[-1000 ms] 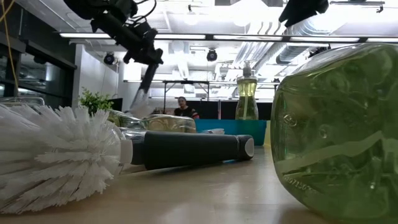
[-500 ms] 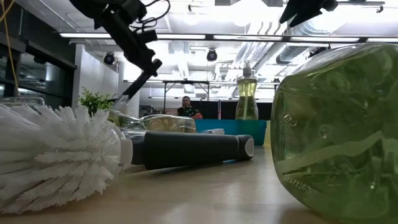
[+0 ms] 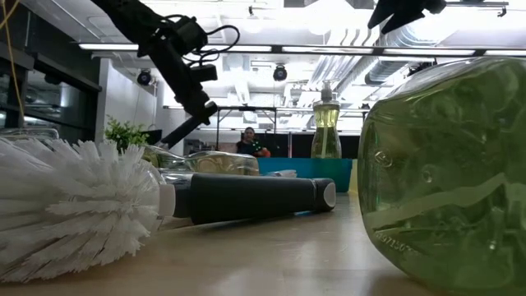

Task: Pick & Place Kitchen Sink Supplies
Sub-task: Put the cleaning brush into the orange bin

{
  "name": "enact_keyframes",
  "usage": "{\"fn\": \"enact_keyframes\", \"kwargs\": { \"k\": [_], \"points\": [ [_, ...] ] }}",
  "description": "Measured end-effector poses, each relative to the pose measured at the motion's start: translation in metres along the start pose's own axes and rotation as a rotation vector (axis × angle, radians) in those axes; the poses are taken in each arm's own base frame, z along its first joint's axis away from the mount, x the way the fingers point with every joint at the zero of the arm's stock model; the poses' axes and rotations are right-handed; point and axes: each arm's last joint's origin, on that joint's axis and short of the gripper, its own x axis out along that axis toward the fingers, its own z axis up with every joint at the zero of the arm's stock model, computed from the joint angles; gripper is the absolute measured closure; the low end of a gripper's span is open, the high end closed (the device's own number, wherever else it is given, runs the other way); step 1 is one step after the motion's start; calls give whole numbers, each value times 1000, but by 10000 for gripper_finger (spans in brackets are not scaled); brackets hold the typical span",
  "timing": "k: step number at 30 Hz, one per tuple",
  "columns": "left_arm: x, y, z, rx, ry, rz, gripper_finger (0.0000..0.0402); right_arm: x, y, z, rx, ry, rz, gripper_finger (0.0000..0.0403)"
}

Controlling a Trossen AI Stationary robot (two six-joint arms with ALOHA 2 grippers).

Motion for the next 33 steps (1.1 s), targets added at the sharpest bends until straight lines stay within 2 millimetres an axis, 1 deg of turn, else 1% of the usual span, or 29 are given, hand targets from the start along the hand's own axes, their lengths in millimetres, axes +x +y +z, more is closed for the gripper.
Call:
{"fn": "enact_keyframes", "kwargs": {
  "k": [9,10,14,16,22,25,33],
  "points": [
    [0,0,2,-6,-37,-33,279,0,0,0,1,-3,-4,155],
    [0,0,2,-5,-36,-36,275,0,0,0,1,-3,-4,155],
    [0,0,2,-5,-38,-43,240,0,0,0,1,-3,-5,155],
    [2,-1,1,-4,-34,-44,232,0,0,0,1,-2,-3,155],
    [14,-6,-4,1,21,-61,238,0,1,0,1,5,20,155],
    [19,-8,-6,6,51,-37,240,0,1,0,-1,6,23,155],
    [17,-5,-5,0,57,6,240,0,2,0,-3,15,46,155]
  ]
}}
